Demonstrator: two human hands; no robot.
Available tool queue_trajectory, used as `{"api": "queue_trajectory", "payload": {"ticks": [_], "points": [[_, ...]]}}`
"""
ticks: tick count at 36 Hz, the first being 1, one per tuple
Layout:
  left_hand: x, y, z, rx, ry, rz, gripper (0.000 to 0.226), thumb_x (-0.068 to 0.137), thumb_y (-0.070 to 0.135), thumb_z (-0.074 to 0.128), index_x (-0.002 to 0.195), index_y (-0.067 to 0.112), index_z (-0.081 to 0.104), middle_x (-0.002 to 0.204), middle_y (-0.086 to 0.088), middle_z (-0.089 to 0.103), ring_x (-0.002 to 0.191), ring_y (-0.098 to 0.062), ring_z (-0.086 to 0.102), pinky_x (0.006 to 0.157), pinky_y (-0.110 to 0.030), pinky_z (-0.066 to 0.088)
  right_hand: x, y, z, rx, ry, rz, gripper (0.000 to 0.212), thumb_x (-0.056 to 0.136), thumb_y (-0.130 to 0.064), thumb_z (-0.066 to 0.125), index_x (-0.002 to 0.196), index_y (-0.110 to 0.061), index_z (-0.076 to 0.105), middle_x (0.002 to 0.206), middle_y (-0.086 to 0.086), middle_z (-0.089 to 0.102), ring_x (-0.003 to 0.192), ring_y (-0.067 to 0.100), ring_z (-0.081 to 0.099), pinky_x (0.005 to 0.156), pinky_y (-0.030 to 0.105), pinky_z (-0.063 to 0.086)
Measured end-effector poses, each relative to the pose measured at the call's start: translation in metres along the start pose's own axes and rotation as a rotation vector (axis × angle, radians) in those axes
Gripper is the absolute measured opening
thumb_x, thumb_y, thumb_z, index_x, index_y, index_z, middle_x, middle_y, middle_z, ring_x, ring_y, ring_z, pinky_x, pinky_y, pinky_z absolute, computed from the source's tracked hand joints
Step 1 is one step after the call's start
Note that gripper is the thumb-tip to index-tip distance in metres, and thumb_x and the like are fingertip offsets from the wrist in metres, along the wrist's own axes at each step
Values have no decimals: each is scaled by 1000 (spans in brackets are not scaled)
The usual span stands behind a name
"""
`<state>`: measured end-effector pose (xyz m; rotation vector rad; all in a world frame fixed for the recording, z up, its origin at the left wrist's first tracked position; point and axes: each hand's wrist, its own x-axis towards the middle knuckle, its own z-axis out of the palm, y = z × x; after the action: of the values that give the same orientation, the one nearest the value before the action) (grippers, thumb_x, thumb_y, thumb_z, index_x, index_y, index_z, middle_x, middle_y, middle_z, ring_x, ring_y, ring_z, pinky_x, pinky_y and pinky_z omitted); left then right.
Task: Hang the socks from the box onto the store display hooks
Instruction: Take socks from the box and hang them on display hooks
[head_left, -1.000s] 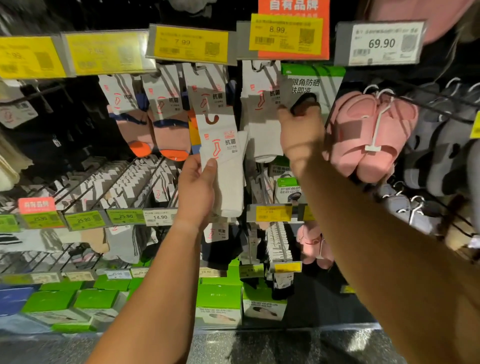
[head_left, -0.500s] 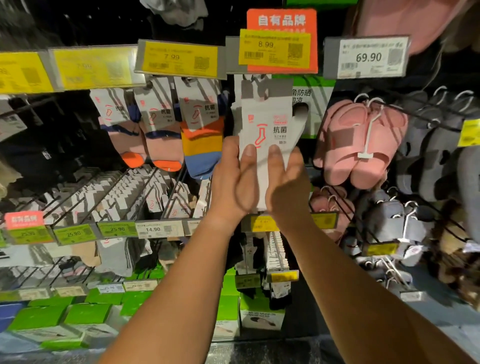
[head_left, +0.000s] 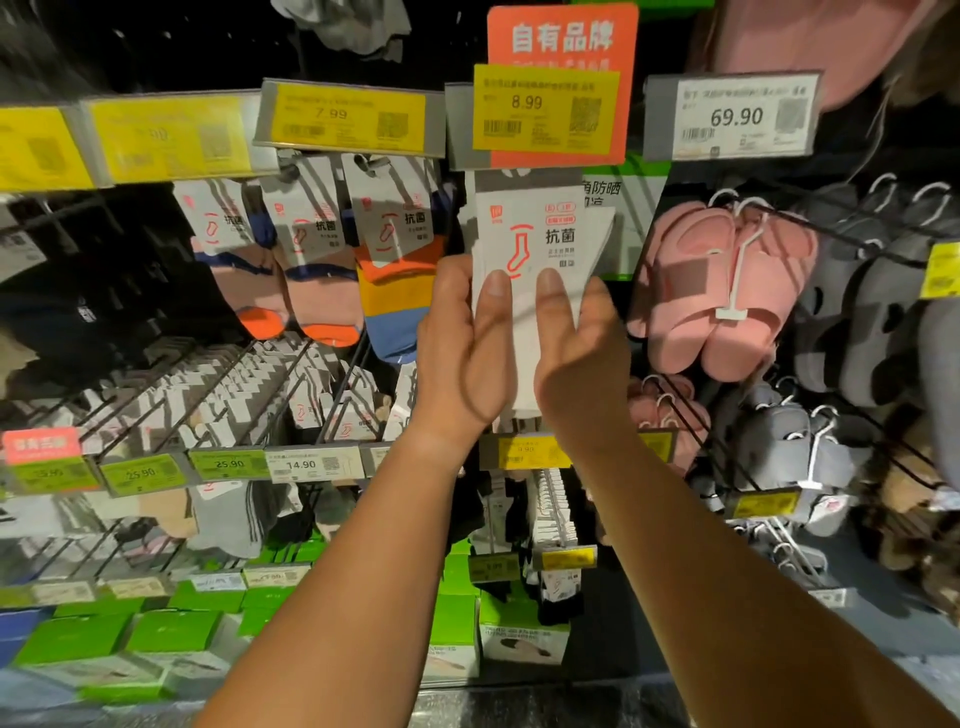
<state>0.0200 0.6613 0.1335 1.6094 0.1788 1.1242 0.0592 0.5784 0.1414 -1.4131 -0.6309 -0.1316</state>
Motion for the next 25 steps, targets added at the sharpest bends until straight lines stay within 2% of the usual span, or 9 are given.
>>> {"api": "queue_trajectory", "payload": {"ticks": [3, 6, 8, 12, 15, 17, 19, 21, 25], "points": [[6, 1, 2, -38, 23, -13, 20, 93, 47, 51, 104, 31, 54, 110, 11, 70, 110, -16, 66, 98, -44, 53, 7, -1, -1, 32, -9, -18, 15, 102, -21, 53, 113, -14, 60, 103, -15, 68, 96, -7, 65, 82, 11, 48], [11, 1, 3, -96, 39, -20, 20, 92, 45, 55, 101, 28, 57, 110, -1, 70, 112, -26, 65, 102, -55, 50, 11, -4, -1, 41, 9, -9, 10, 101, -20, 55, 107, -15, 61, 99, -19, 67, 93, -10, 64, 82, 8, 46], [15, 0, 3, -66, 27, -63, 20, 92, 46, 55, 99, 27, 57, 108, 0, 71, 110, -24, 66, 100, -50, 51, 15, -1, 1, 27, 39, 6, 11, 100, -22, 57, 104, -13, 62, 96, -17, 68, 91, -8, 65, 80, 10, 47], [22, -14, 3, 54, 16, -123, 21, 98, 41, 51, 95, 21, 53, 92, 3, 65, 87, -9, 60, 85, -38, 50, 29, 15, 12, -40, 11, 202, 29, 99, -38, 56, 103, -9, 56, 99, 3, 69, 94, 20, 67, 86, 32, 53], [35, -24, 6, 246, 54, -185, 29, 105, 36, 48, 82, 19, 45, 73, 7, 50, 66, -6, 46, 64, -34, 37, 50, 21, 23, -199, 24, 201, 28, 100, -39, 53, 98, -13, 44, 97, 3, 58, 94, 24, 59, 84, 30, 44], [47, -27, 9, 329, 62, -262, 32, 106, 37, 45, 83, 15, 45, 77, -1, 54, 74, -20, 50, 62, -36, 31, 66, 21, 30, -258, 44, 215, 27, 101, -36, 51, 103, -8, 47, 103, 11, 60, 101, 30, 58, 79, 29, 39], [58, -33, 11, 420, 51, -332, 34, 107, 37, 42, 90, 8, 48, 95, -18, 62, 90, -35, 56, 65, -36, 28, 78, 25, 36, -313, 25, 261, 36, 102, -36, 49, 117, -3, 51, 120, 17, 63, 111, 35, 59, 79, 30, 40], [61, -40, 11, 519, 8, -360, 36, 107, 39, 39, 95, 6, 49, 107, -24, 63, 95, -38, 56, 66, -35, 26, 82, 31, 37, -349, -3, 282, 43, 103, -41, 46, 124, -3, 51, 124, 20, 63, 113, 38, 59, 83, 32, 43], [49, -50, 8, 576, -8, -336, 42, 106, 44, 43, 96, 4, 50, 93, -16, 60, 89, -36, 56, 64, -34, 24, 74, 50, 36, -427, -37, 317, 47, 101, -47, 45, 119, -4, 51, 119, 22, 64, 109, 39, 60, 77, 32, 40]]}}
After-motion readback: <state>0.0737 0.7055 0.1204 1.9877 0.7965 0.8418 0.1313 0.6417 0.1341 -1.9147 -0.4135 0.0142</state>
